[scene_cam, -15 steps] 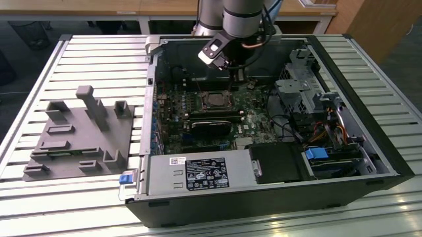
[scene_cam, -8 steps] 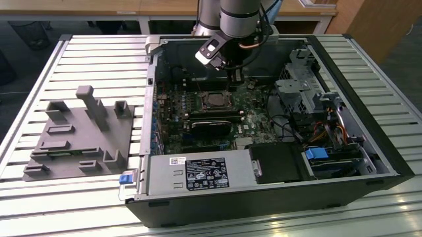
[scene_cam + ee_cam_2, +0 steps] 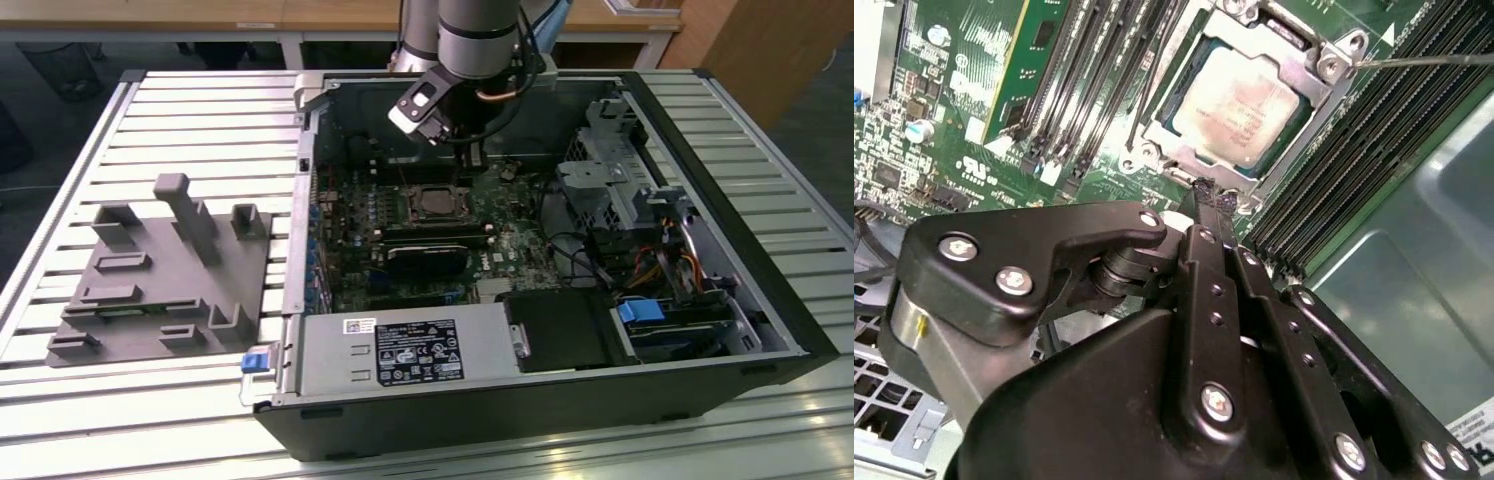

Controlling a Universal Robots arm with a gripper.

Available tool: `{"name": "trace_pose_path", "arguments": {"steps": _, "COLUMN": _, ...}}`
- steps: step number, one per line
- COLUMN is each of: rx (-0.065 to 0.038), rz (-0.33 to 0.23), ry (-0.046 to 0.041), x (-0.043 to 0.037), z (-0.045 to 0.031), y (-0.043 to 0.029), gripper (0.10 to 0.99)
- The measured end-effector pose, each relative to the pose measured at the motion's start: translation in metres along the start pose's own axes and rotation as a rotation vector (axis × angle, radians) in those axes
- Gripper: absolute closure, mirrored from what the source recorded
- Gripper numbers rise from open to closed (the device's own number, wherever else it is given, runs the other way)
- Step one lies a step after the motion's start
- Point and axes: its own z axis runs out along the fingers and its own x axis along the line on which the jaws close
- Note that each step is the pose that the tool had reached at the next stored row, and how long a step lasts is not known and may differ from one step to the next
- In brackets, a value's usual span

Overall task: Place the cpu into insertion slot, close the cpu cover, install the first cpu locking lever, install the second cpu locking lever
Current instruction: 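Close the cpu cover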

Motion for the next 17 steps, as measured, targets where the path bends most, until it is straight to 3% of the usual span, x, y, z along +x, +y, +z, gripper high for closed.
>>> {"name": "trace_pose_path", "arguments": {"steps": 17, "rx": 0.0, "rz": 0.0, "ry": 0.0, "x": -0.0003, "z": -0.0001, "y": -0.0204, "gripper": 0.98}}
